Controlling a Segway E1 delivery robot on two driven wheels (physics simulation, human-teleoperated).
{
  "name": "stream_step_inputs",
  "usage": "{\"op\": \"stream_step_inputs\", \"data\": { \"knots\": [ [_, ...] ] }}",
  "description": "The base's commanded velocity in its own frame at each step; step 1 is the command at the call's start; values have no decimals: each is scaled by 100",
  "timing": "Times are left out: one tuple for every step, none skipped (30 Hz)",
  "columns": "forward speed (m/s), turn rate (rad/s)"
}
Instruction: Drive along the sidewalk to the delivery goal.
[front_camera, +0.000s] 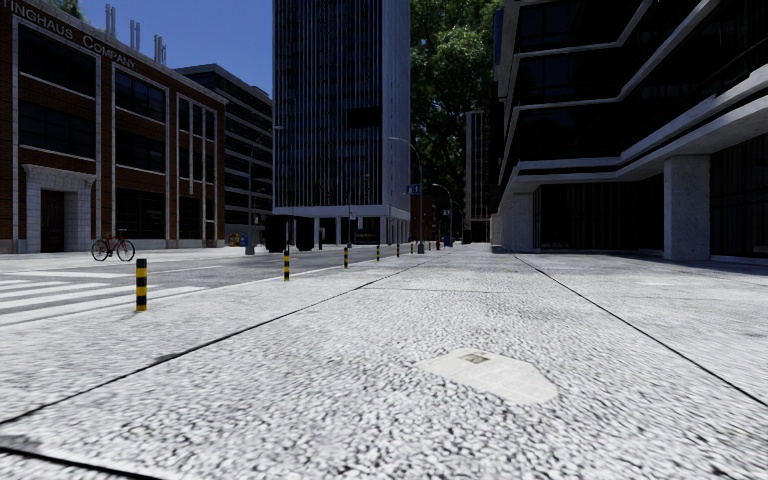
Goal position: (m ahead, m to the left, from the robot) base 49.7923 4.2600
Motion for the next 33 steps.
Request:
{"op": "stream_step_inputs", "data": {
  "knots": [
    [0, 0],
    [0, 0],
    [0, 0],
    [0, 0],
    [0, 0],
    [0, 0],
    [0, 0],
    [0, 0],
    [0, 0],
    [0, 0],
    [0, 0],
    [0, 0],
    [0, 0],
    [0, 0],
    [0, 0],
    [0, 0],
    [0, 0],
    [0, 0],
    [0, 0],
    [0, 0],
    [0, 0],
    [0, 0],
    [0, 0],
    [0, 0],
    [0, 0],
    [0, 0],
    [0, 0],
    [0, 0],
    [0, 0],
    [0, 0],
    [65, 0],
    [65, 0],
    [150, 0]
  ]
}}
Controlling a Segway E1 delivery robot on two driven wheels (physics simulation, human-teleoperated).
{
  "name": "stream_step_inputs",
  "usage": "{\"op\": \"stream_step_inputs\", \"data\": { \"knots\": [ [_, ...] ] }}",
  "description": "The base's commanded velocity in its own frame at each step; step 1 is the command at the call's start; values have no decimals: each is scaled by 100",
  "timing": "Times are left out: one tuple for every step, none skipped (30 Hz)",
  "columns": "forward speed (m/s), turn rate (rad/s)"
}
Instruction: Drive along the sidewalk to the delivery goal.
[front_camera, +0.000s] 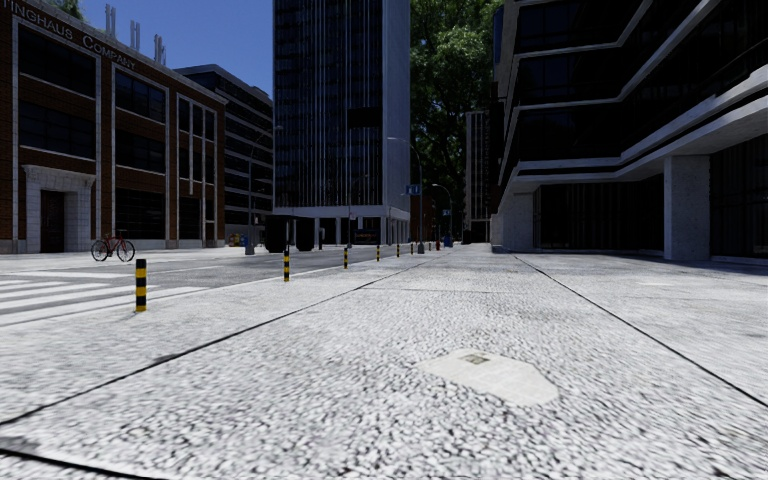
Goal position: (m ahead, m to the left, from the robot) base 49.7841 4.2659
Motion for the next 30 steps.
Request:
{"op": "stream_step_inputs", "data": {
  "knots": [
    [171, 0],
    [178, 0],
    [180, 0],
    [180, 0],
    [180, 0],
    [180, 0],
    [180, 0],
    [180, 0],
    [180, 0],
    [180, 0],
    [180, 0],
    [181, 4],
    [179, 19],
    [179, 19],
    [176, 32],
    [175, 41],
    [175, 50],
    [174, 52],
    [174, 53],
    [174, 55],
    [174, 55],
    [174, 63],
    [174, 67],
    [174, 67],
    [174, 67],
    [174, 68],
    [174, 68],
    [174, 68],
    [173, 68],
    [173, 68]
  ]
}}
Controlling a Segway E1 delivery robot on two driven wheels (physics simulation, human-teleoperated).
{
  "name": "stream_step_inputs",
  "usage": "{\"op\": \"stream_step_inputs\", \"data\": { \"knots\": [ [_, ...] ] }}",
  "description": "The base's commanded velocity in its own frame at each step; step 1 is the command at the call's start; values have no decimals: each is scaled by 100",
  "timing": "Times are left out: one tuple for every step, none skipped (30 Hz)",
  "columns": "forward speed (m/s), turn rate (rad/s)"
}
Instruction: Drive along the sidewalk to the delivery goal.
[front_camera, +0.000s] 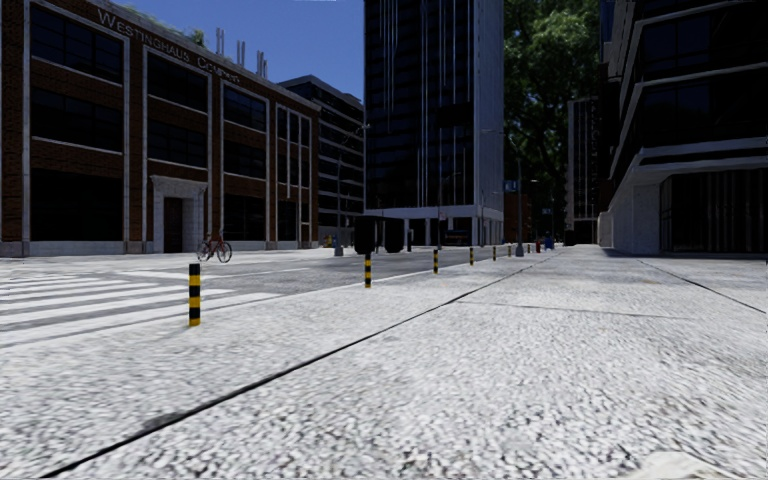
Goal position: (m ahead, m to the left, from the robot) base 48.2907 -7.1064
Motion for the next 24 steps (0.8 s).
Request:
{"op": "stream_step_inputs", "data": {
  "knots": [
    [173, 68],
    [173, 68],
    [173, 68],
    [173, 68],
    [173, 68],
    [173, 68],
    [173, 68],
    [173, 68],
    [173, 68],
    [173, 68],
    [173, 68],
    [173, 68],
    [173, 68],
    [173, 67],
    [173, 67],
    [173, 67],
    [173, 67],
    [173, 67],
    [173, 67],
    [173, 67],
    [173, 67],
    [173, 67],
    [173, 67],
    [173, 67]
  ]
}}
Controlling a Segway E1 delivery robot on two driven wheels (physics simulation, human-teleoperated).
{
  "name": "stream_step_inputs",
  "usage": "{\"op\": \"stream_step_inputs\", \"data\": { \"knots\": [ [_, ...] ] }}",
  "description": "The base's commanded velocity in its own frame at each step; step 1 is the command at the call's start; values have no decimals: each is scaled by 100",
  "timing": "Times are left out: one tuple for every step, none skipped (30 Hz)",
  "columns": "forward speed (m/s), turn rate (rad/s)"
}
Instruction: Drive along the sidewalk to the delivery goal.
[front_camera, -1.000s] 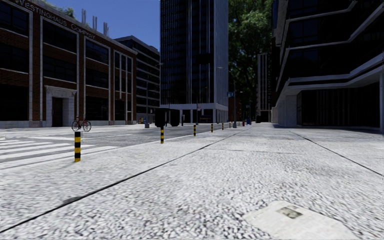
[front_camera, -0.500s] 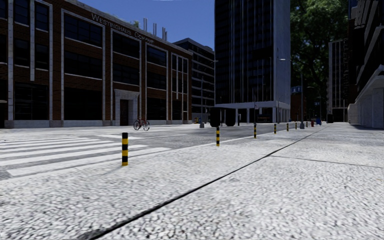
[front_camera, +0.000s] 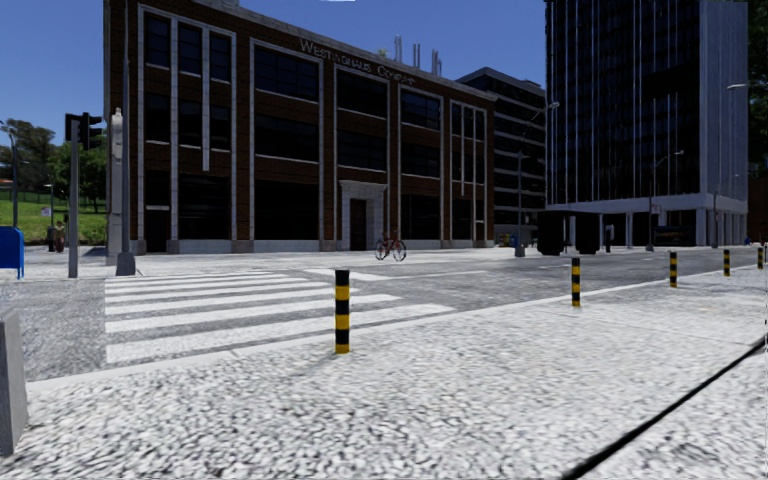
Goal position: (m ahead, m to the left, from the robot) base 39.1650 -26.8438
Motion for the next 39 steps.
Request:
{"op": "stream_step_inputs", "data": {
  "knots": [
    [173, 67],
    [173, 67],
    [173, 67],
    [173, 67],
    [173, 67],
    [173, 67],
    [173, 67],
    [173, 67],
    [173, 67],
    [173, 67],
    [173, 67],
    [173, 67],
    [173, 67],
    [173, 67],
    [173, 67],
    [173, 67],
    [173, 60],
    [173, 60],
    [173, 0],
    [173, 0],
    [173, 0],
    [173, 0],
    [173, 0],
    [173, 0],
    [173, 0],
    [173, 0],
    [173, 0],
    [173, 0],
    [173, 0],
    [173, 84],
    [173, 84],
    [173, 108],
    [173, 115],
    [173, 120],
    [173, 120],
    [173, 120],
    [173, 120],
    [173, 28],
    [173, 16]
  ]
}}
